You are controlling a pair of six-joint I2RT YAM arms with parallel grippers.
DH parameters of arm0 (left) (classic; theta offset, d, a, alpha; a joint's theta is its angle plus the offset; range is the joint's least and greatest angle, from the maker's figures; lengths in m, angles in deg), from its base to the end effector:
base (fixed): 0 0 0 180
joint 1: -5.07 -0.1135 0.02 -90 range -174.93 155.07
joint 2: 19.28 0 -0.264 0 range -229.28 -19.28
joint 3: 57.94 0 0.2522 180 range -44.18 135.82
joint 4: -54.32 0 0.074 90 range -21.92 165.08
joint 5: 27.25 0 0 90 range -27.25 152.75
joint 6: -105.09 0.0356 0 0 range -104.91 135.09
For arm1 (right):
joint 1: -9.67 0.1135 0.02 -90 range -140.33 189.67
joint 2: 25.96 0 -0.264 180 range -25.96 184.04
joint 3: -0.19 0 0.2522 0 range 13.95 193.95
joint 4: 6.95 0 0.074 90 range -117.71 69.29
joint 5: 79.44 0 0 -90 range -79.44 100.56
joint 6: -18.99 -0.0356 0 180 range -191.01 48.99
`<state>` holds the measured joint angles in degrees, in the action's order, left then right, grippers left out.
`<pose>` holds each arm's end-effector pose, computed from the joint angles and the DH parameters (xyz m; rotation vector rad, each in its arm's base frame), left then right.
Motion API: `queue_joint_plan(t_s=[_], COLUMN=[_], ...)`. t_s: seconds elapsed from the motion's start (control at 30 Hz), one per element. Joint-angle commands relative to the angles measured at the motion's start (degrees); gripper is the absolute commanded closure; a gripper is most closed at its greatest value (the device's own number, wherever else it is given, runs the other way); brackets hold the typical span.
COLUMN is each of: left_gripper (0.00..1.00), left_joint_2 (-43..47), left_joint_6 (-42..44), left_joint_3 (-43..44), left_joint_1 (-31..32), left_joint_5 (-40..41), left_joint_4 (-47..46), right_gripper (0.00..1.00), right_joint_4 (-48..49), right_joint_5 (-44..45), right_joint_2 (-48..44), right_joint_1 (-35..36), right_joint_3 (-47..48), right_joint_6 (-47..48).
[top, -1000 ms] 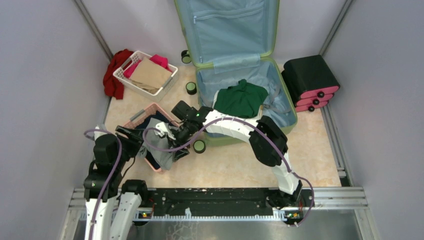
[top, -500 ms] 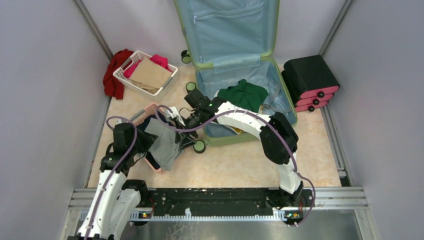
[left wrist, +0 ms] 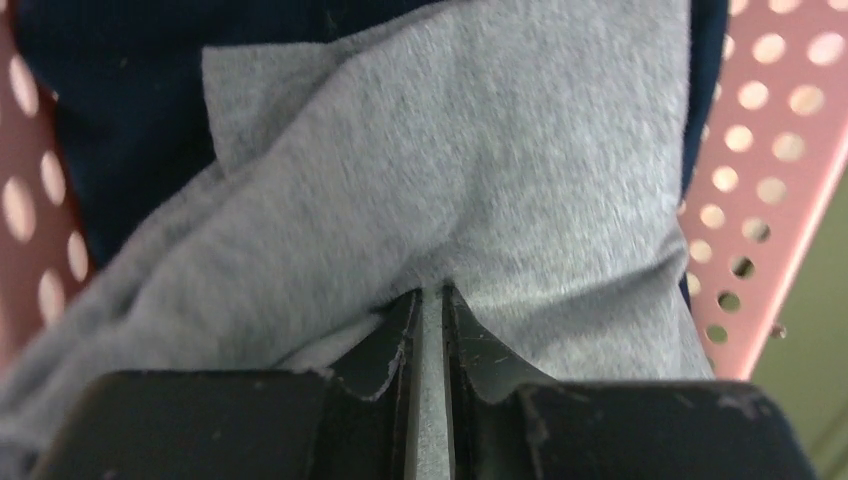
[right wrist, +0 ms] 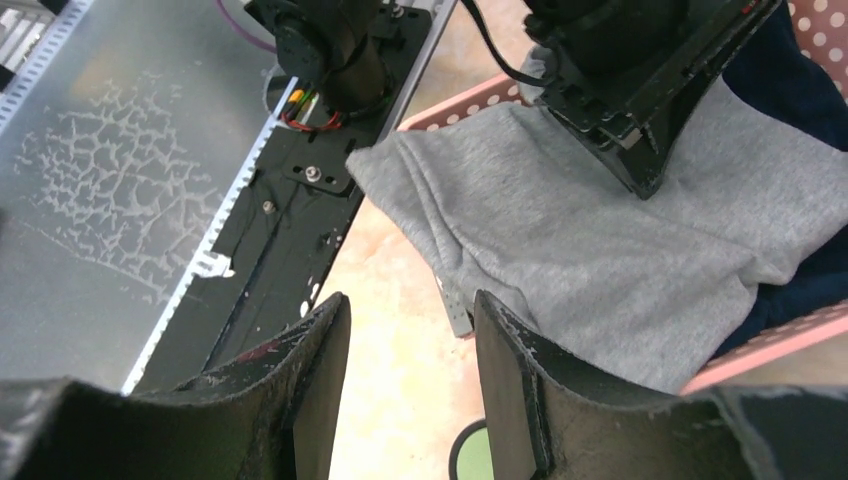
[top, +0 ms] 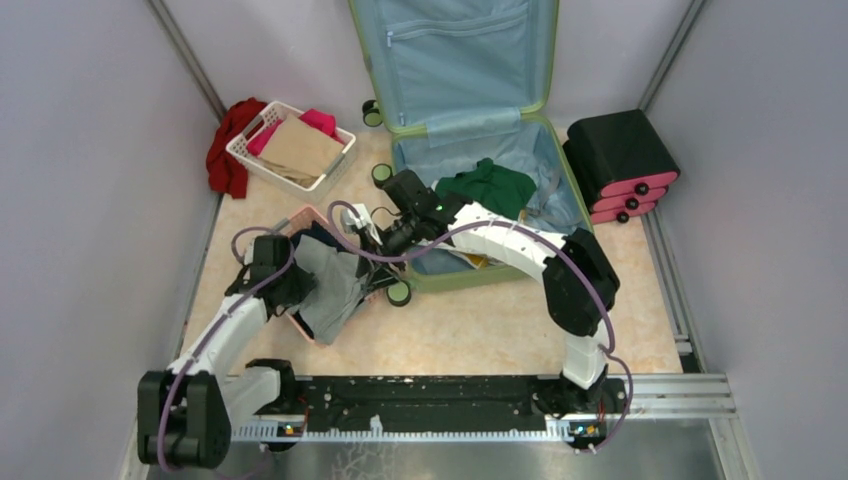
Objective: Open, take out, and arrange the luggage
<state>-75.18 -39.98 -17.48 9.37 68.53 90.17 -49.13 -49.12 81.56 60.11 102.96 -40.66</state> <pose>0.1833 -0.0102 0.1796 -1.1062 2.2284 -0.3236 0.2397 0.3385 0.2772 -1.8186 1.3630 1.4046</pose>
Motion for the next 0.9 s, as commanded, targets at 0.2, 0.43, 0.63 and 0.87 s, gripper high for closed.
queue_joint_plan(t_s=[0.2, 0.43, 0.63, 0.87], left_gripper=[0.76, 0.51, 0.46, 0.54], left_joint_2=[-15.8, -12.3, -2.6, 5.8], left_joint_6=[3.9, 11.3, 16.6, 14.1], left_joint_3=[8.5, 13.6, 15.4, 11.7], left_joint_1=[-1.2, -1.7, -1.7, -1.9], left_joint_5=[3.2, 3.1, 5.9, 13.0], left_joint_4=[-10.2, -8.4, -1.5, 6.6], right_gripper=[0.53, 0.56, 0.75, 0.9], right_joint_4=[9.9, 15.8, 23.8, 19.7], right_joint_5=[0.7, 3.0, 5.7, 19.9], right_joint_2=[-8.0, -9.4, -6.5, 3.7], right_joint_1=[-1.0, -0.9, -0.7, 3.9], right_joint_3=[-6.8, -10.6, -10.7, 2.5], right_joint_6=[-3.7, -7.4, -17.3, -25.0])
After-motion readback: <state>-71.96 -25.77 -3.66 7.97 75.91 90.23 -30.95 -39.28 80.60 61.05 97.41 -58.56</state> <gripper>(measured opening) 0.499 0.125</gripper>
